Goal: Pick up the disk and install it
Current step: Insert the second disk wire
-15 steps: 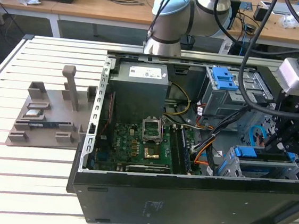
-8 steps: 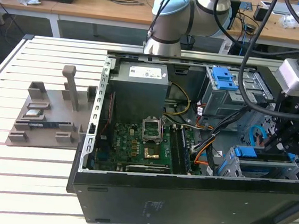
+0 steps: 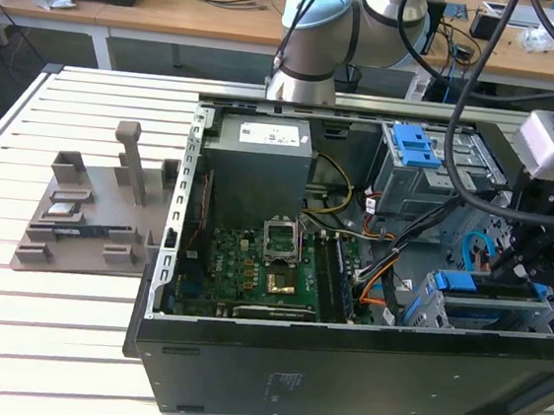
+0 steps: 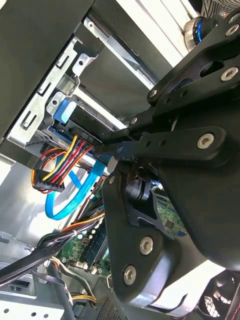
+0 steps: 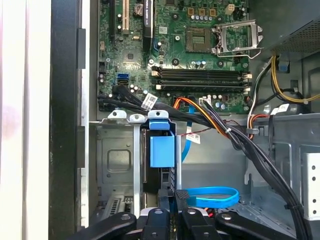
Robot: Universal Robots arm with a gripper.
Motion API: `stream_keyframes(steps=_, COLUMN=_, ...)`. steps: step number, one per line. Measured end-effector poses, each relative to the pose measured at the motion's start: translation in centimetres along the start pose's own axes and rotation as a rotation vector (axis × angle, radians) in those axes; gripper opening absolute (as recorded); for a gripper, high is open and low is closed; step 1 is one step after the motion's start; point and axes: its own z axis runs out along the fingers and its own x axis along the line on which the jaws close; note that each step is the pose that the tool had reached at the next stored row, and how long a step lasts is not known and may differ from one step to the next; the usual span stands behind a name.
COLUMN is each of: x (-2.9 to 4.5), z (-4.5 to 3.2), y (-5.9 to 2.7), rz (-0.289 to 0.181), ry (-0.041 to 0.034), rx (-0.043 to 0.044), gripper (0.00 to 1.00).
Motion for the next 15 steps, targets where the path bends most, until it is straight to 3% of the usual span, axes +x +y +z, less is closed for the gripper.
stream_keyframes(steps=15, x=0.04, z=-0.08, y=0.23, rz=-0.004, ry=-0.0028, rx=0.0001, gripper=0.16)
